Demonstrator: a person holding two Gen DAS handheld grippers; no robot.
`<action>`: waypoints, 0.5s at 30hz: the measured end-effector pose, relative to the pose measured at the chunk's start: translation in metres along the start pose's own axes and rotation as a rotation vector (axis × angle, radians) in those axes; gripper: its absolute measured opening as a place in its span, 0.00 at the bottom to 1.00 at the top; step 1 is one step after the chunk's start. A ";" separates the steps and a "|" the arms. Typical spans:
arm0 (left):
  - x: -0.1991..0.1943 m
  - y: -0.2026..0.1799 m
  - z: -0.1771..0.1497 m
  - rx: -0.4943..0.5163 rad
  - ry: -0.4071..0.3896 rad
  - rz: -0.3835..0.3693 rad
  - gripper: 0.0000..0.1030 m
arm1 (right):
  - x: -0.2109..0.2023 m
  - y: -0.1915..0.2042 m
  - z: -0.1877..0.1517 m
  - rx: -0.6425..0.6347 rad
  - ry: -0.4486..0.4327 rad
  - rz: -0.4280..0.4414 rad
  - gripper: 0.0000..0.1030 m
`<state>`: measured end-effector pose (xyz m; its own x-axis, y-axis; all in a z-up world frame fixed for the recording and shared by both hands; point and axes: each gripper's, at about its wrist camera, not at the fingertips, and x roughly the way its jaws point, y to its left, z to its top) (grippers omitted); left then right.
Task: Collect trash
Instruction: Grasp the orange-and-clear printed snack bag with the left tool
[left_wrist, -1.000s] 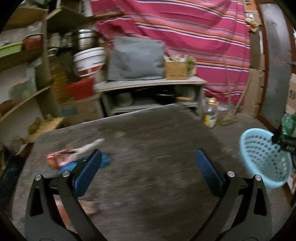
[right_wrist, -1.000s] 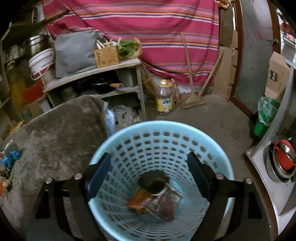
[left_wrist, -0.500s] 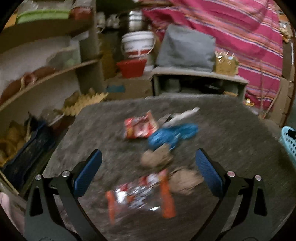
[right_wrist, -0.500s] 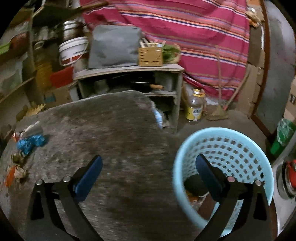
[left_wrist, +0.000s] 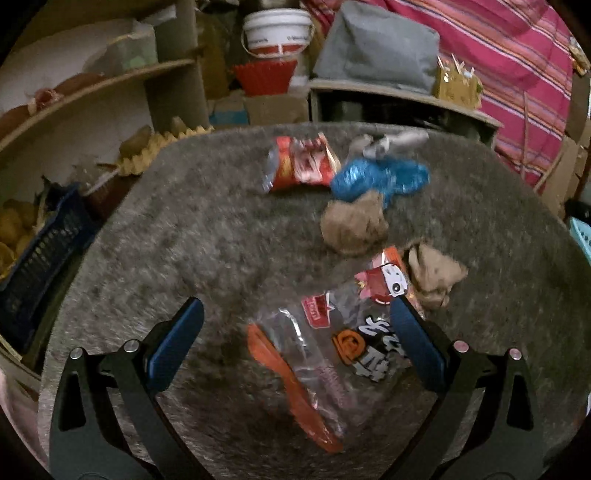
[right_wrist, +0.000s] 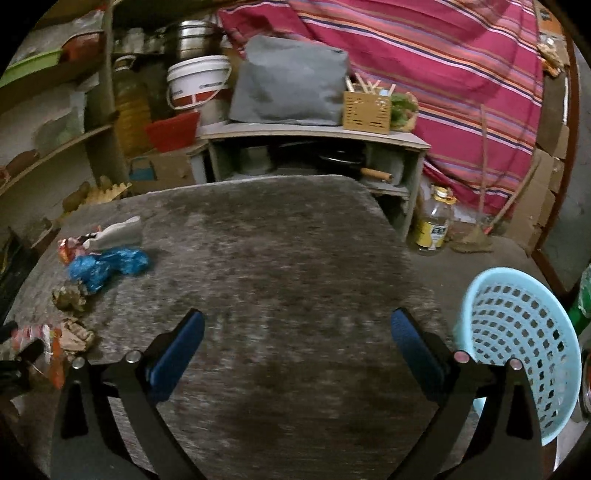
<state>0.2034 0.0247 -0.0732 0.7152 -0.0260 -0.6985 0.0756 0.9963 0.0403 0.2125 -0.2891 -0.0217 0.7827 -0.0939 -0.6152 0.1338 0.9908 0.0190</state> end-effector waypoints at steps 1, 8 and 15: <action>0.001 0.001 -0.001 -0.002 0.001 -0.003 0.93 | 0.001 0.003 0.000 -0.007 0.000 0.001 0.96; 0.014 0.003 -0.007 -0.019 0.085 -0.131 0.58 | 0.009 0.028 -0.001 -0.021 0.024 0.052 0.96; 0.005 -0.001 -0.011 0.032 0.079 -0.114 0.05 | 0.013 0.072 -0.006 -0.086 0.035 0.102 0.96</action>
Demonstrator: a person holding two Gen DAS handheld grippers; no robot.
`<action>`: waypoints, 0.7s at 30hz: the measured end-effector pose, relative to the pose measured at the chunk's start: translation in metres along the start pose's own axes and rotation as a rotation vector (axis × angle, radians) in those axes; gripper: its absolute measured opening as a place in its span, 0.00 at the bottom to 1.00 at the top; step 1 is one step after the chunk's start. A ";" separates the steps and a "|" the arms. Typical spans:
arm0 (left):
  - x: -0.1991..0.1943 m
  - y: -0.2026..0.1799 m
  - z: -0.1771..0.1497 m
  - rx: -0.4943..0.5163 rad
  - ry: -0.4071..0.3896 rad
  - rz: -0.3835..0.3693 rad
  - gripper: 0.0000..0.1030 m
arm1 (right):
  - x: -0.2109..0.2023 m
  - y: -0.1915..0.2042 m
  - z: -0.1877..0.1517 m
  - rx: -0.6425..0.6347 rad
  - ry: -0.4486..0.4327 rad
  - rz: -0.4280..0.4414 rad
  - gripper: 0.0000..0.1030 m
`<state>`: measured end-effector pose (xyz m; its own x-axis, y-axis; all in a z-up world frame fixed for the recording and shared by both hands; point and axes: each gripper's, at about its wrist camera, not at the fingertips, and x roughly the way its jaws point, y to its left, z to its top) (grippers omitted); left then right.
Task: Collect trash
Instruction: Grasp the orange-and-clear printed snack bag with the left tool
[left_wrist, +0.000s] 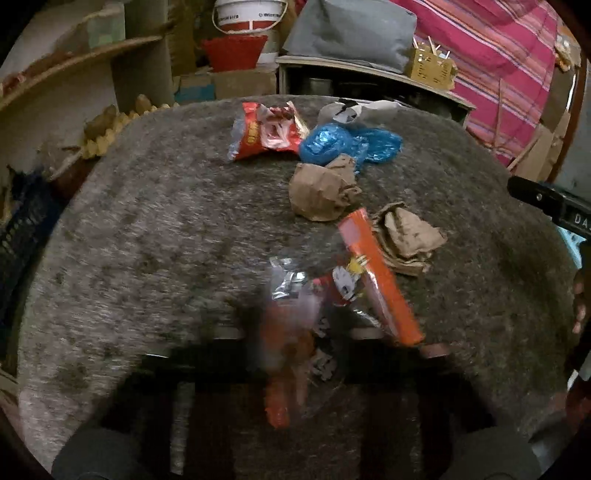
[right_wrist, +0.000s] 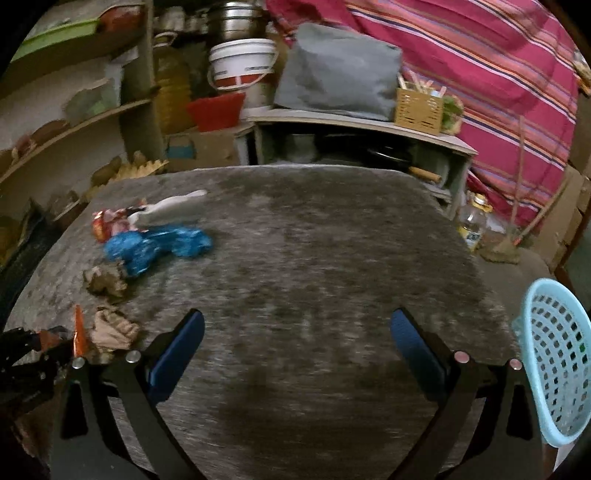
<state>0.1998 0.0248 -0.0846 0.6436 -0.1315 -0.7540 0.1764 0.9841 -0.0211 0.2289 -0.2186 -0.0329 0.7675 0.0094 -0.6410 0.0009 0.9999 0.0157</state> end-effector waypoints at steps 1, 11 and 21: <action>-0.001 0.003 0.001 0.000 0.005 -0.005 0.05 | 0.001 0.007 0.000 -0.010 0.000 0.009 0.96; -0.034 0.048 0.021 -0.078 -0.135 0.138 0.05 | 0.004 0.061 -0.004 -0.097 0.012 0.100 0.96; -0.040 0.102 0.031 -0.212 -0.164 0.189 0.05 | 0.012 0.111 -0.013 -0.166 0.041 0.171 0.96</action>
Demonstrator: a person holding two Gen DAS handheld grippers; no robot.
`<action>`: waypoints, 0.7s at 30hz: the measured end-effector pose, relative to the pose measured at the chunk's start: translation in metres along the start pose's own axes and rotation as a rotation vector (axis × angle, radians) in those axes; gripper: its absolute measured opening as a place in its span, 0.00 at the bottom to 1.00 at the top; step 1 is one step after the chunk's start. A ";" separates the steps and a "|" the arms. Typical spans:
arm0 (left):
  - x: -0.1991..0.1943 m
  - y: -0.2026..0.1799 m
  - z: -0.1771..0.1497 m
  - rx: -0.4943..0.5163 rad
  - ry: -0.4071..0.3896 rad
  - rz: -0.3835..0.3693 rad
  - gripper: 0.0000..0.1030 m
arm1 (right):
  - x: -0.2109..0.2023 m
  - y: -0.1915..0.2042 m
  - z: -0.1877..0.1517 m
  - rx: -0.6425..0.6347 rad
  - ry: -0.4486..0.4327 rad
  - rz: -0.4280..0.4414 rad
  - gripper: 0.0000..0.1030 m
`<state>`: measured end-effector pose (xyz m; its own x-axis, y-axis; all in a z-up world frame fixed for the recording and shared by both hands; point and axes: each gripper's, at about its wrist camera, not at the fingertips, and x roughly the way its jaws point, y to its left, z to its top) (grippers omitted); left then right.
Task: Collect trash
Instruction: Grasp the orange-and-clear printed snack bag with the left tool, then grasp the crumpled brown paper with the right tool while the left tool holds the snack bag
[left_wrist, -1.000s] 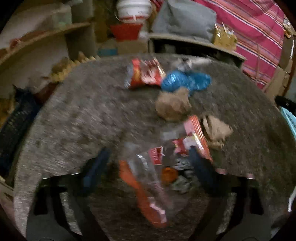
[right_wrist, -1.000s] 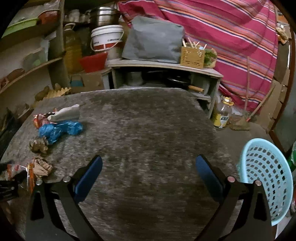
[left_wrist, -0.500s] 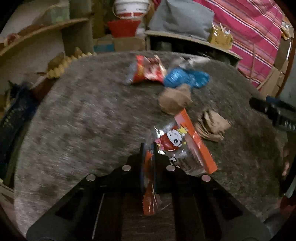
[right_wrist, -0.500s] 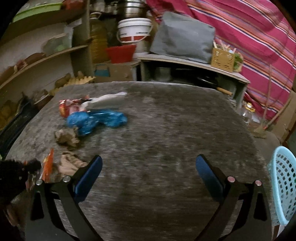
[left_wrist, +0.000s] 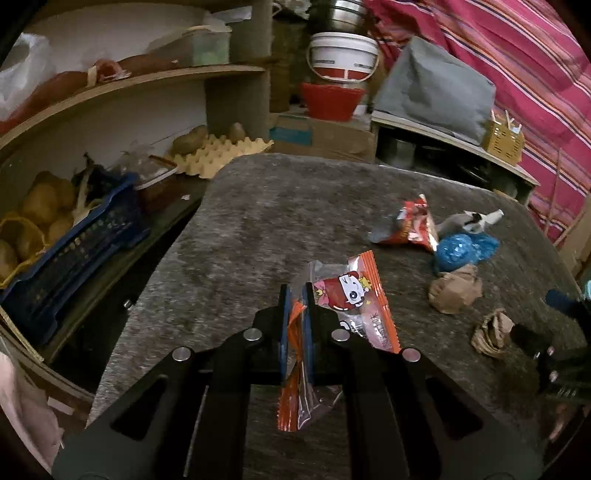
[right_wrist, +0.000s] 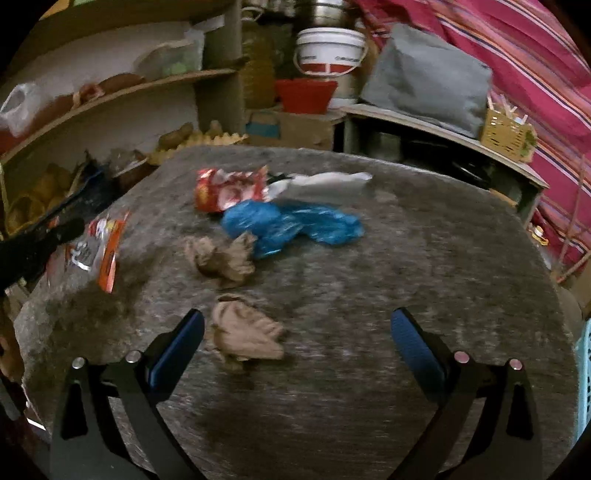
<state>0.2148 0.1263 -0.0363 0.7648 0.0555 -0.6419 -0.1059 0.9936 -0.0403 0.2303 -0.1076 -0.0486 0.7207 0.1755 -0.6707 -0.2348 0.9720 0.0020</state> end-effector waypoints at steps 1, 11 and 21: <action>0.001 0.002 0.001 -0.005 0.000 0.000 0.05 | 0.003 0.005 -0.001 -0.008 0.008 0.001 0.96; -0.005 0.003 0.003 -0.017 -0.021 0.004 0.05 | 0.015 0.029 -0.006 -0.085 0.040 -0.005 0.95; -0.005 0.009 0.002 -0.033 -0.016 0.000 0.05 | 0.022 0.028 -0.009 -0.070 0.076 0.036 0.53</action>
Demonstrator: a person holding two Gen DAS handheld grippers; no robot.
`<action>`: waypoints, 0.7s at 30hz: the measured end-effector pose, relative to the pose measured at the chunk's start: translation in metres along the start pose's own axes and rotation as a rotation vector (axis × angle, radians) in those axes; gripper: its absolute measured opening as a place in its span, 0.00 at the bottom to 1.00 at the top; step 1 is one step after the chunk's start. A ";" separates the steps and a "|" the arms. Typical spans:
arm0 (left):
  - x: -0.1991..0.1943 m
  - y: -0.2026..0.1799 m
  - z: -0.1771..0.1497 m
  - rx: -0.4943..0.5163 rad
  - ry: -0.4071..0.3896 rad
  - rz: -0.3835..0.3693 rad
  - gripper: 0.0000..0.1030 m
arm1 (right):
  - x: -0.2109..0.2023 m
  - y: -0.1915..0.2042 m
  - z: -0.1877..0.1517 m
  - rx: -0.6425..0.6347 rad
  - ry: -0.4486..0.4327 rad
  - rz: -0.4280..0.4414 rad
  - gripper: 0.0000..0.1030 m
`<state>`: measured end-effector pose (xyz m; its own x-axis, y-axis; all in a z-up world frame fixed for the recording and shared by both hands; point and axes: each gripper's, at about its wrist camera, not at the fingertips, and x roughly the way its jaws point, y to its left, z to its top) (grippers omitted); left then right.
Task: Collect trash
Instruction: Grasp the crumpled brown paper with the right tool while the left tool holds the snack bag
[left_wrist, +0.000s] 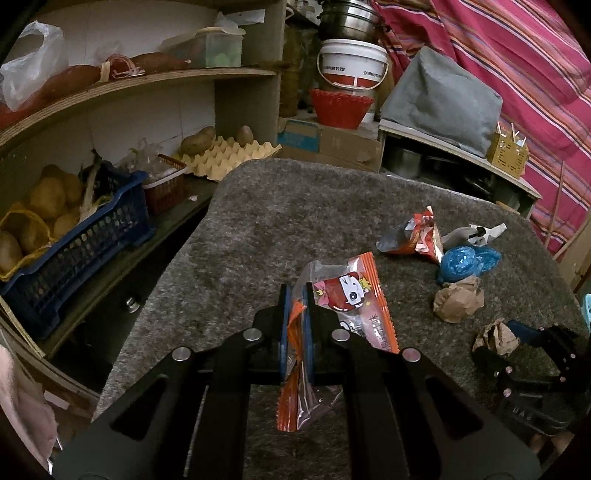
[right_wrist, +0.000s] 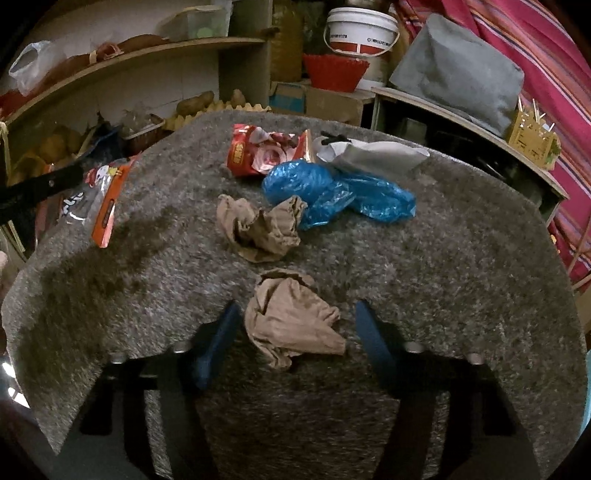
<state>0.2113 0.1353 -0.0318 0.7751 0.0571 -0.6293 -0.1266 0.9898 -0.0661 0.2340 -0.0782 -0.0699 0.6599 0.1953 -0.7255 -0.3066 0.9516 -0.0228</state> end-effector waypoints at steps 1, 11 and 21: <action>0.000 0.001 0.000 -0.005 0.003 -0.001 0.05 | 0.001 0.000 0.000 -0.003 0.000 -0.002 0.53; 0.001 0.002 -0.002 -0.007 0.005 0.002 0.05 | -0.010 -0.009 0.006 0.014 -0.043 0.025 0.51; -0.010 -0.009 0.001 0.010 -0.028 -0.001 0.05 | -0.024 -0.039 0.007 0.066 -0.080 0.021 0.51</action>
<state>0.2050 0.1255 -0.0240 0.7923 0.0597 -0.6071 -0.1199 0.9910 -0.0590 0.2354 -0.1186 -0.0465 0.7072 0.2311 -0.6681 -0.2771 0.9601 0.0388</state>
